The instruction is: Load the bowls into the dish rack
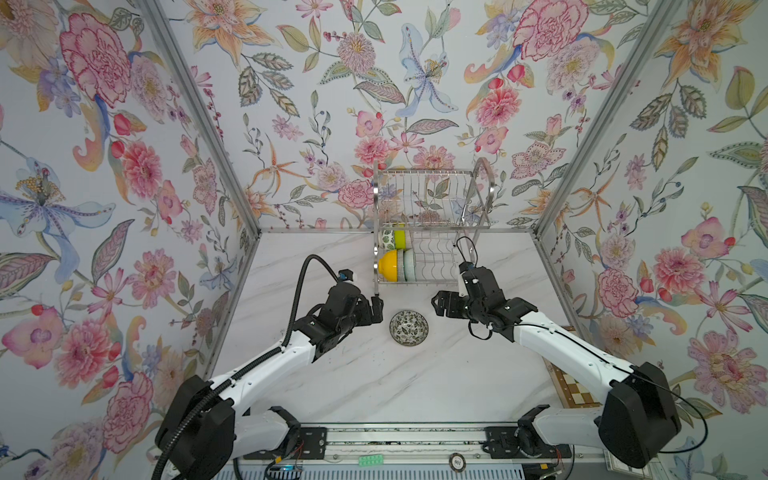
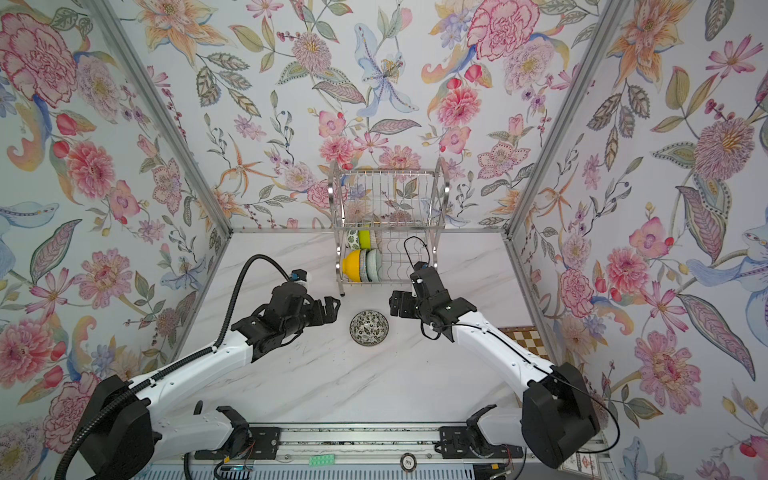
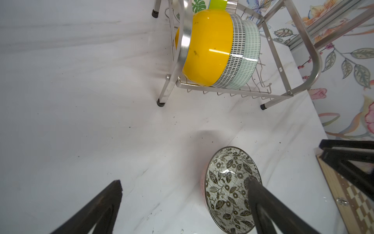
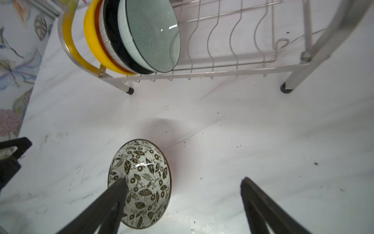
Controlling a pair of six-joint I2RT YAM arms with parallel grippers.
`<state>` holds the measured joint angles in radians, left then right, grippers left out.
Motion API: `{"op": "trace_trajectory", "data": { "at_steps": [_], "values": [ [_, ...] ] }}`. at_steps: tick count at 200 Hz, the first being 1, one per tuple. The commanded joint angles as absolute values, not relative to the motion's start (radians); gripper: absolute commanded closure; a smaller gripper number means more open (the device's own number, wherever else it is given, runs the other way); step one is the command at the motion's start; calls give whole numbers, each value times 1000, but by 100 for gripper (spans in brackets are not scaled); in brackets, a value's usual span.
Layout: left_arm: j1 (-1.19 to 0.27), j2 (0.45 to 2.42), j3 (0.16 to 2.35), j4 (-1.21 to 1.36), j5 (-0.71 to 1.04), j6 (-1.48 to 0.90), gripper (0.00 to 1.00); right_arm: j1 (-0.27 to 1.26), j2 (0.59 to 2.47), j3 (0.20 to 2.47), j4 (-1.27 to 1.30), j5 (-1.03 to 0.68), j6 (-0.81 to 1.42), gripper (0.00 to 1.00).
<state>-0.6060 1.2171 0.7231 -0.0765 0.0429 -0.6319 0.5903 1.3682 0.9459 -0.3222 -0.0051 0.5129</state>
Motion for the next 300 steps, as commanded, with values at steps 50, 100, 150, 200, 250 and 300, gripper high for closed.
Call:
{"op": "trace_trajectory", "data": {
  "at_steps": [50,100,150,200,250,300],
  "values": [
    [-569,1184,519,216,238,-859,1,732,1611,1035,-375,50,528,48],
    [-569,1193,525,226,250,-859,1,762,1704,1086,-399,130,508,69],
    [-571,1224,508,283,277,-889,1,767,1726,1101,-401,171,493,95],
    [-604,1272,560,288,284,-879,1,767,1606,1053,-322,256,493,100],
    [-675,1355,660,244,244,-830,5,767,1405,954,-141,321,482,100],
    [-713,1447,736,252,225,-821,24,787,1274,870,1,334,471,100]
  ]
}}
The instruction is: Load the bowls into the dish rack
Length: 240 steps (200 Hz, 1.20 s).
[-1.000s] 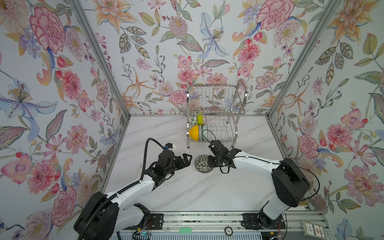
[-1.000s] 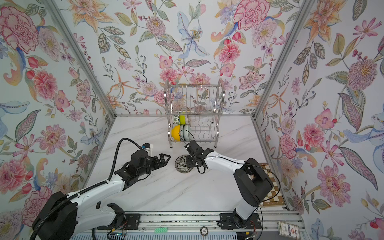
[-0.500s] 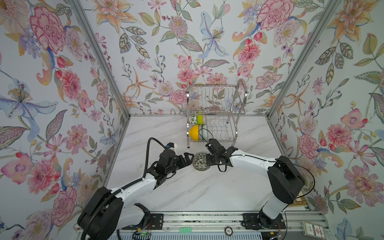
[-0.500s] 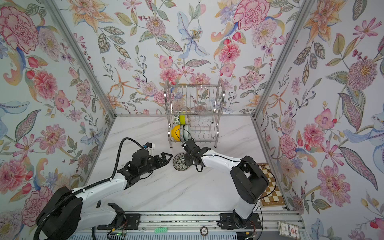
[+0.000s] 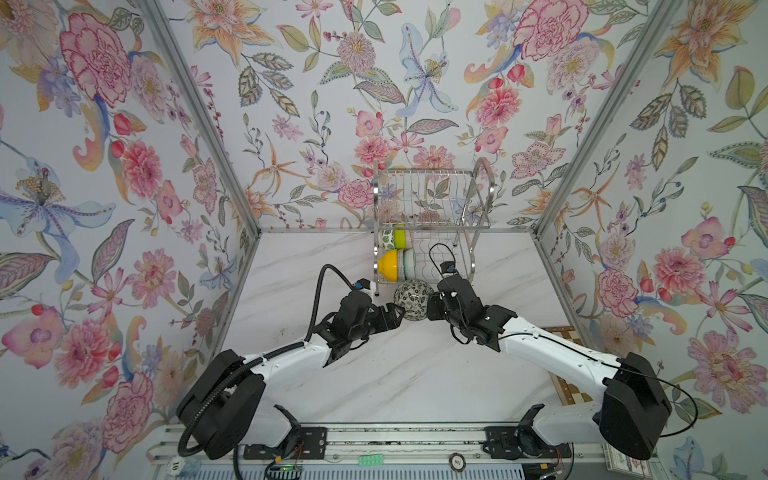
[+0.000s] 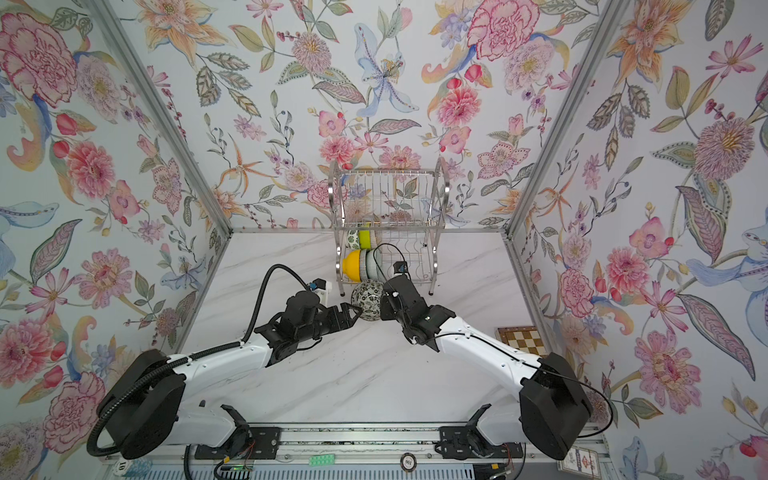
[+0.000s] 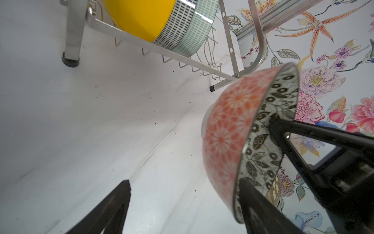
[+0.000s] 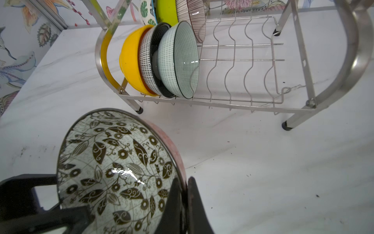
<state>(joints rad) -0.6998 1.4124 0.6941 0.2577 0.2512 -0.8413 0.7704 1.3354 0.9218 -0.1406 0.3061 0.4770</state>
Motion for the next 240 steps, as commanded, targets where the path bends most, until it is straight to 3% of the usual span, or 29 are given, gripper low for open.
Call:
{"op": "trace_trajectory", "data": {
  "at_steps": [1,21,75,90,102,129,145,165,214,240],
  "values": [
    [-713,1449,738,253,225,-821,25,788,1271,867,4,334,472,100],
    [-718,1468,752,265,218,-823,37,802,1226,819,74,334,473,100],
    [-719,1476,772,276,193,-816,87,839,1217,783,137,351,477,100],
    [-718,1473,779,274,182,-809,100,839,1237,794,127,348,490,93],
    [-718,1467,789,258,163,-795,100,836,1258,819,100,342,501,86],
    [-719,1448,831,162,11,-764,100,824,1273,882,44,282,544,56],
    [-720,1438,850,136,-86,-741,100,814,1263,930,4,250,594,35],
    [-730,1426,851,163,-202,-688,100,790,1245,985,-52,238,727,2],
    [-830,1469,890,305,-569,-410,100,677,1220,965,47,55,1305,1],
    [-871,1493,864,456,-657,-292,100,681,1214,904,201,41,1552,1]
  ]
}}
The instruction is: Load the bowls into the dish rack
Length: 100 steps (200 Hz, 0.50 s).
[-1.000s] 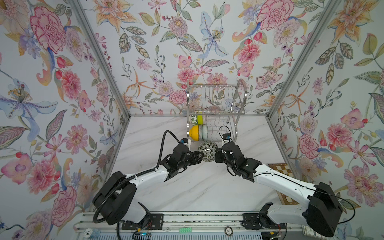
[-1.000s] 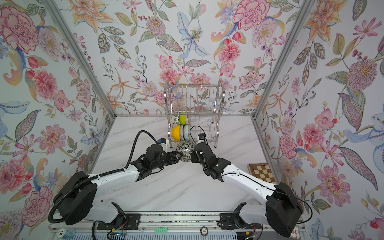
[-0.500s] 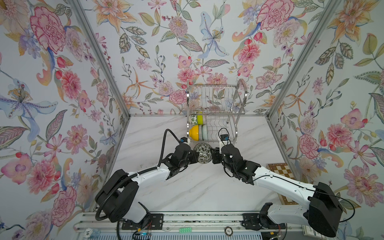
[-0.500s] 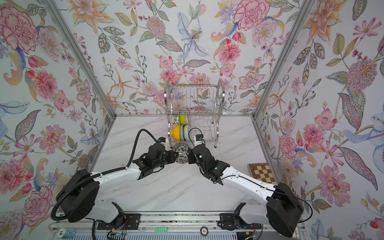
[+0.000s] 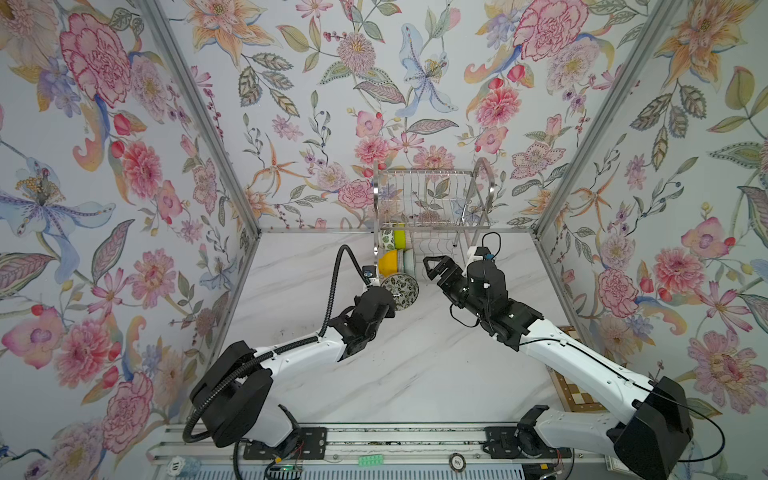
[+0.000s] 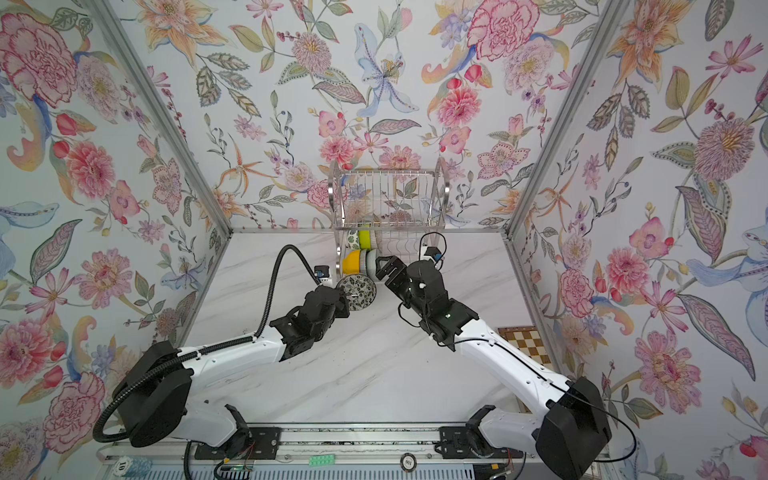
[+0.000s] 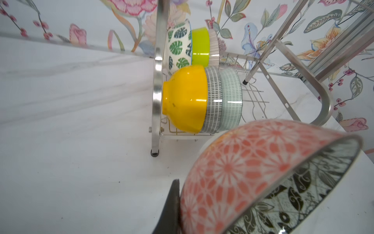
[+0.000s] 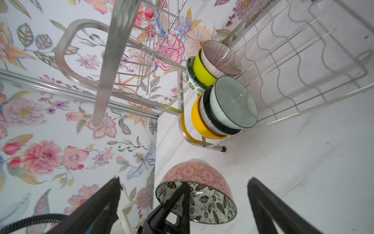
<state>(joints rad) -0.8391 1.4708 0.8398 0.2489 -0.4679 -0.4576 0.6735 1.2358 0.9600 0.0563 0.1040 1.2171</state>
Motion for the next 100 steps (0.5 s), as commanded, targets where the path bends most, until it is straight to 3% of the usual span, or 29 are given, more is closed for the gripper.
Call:
{"op": "trace_trajectory", "data": {
  "at_steps": [1,28,100],
  "values": [
    [-872,1494,862,461,-658,-289,100,680,1215,900,209,41,1562,1],
    [-882,1530,844,571,-655,-222,100,700,1221,831,349,73,1754,3],
    [-930,1596,796,802,-700,-69,100,737,1249,788,504,153,1908,15]
  ]
}}
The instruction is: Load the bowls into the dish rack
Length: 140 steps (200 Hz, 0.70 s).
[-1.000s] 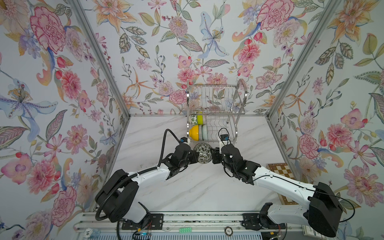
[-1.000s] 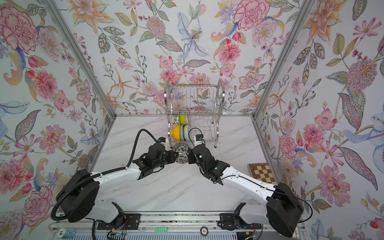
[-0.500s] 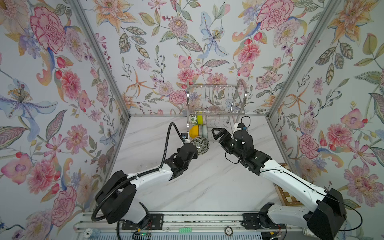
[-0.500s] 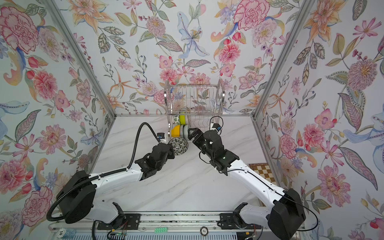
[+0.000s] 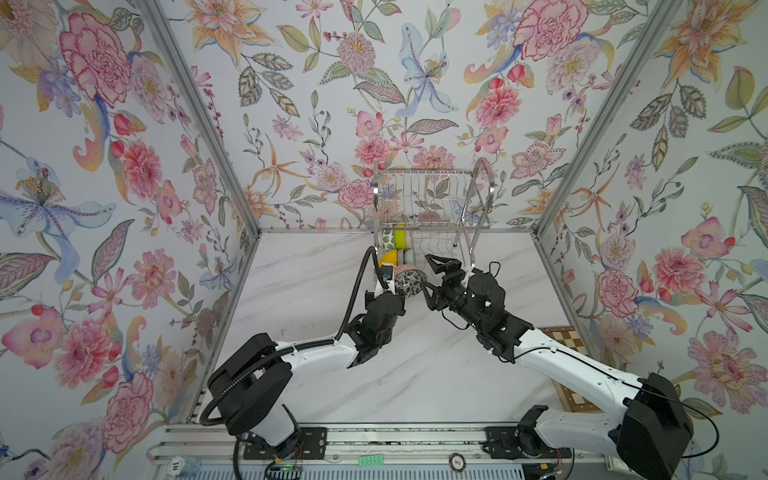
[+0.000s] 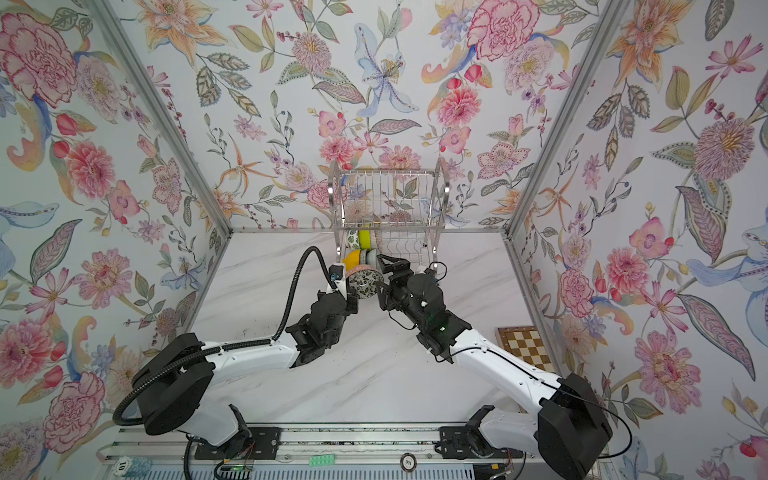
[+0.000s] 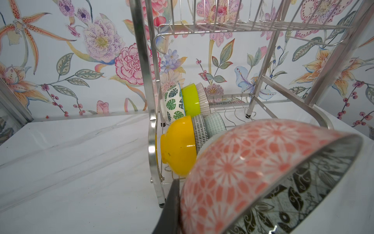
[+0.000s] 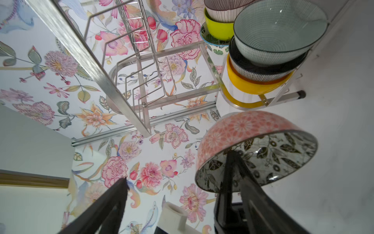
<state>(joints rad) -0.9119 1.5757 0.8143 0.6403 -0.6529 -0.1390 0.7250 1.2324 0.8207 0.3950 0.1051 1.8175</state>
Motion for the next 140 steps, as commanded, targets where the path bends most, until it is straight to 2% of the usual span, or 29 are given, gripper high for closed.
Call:
{"op": "trace_trajectory", "data": {
  "at_steps": [1,140],
  "values": [
    [-931,1597,795,804,-700,-67,100,737,1251,786,508,155,1911,15],
    [-1000,1656,766,1062,-784,136,100,771,1319,750,704,249,2032,34]
  ]
}}
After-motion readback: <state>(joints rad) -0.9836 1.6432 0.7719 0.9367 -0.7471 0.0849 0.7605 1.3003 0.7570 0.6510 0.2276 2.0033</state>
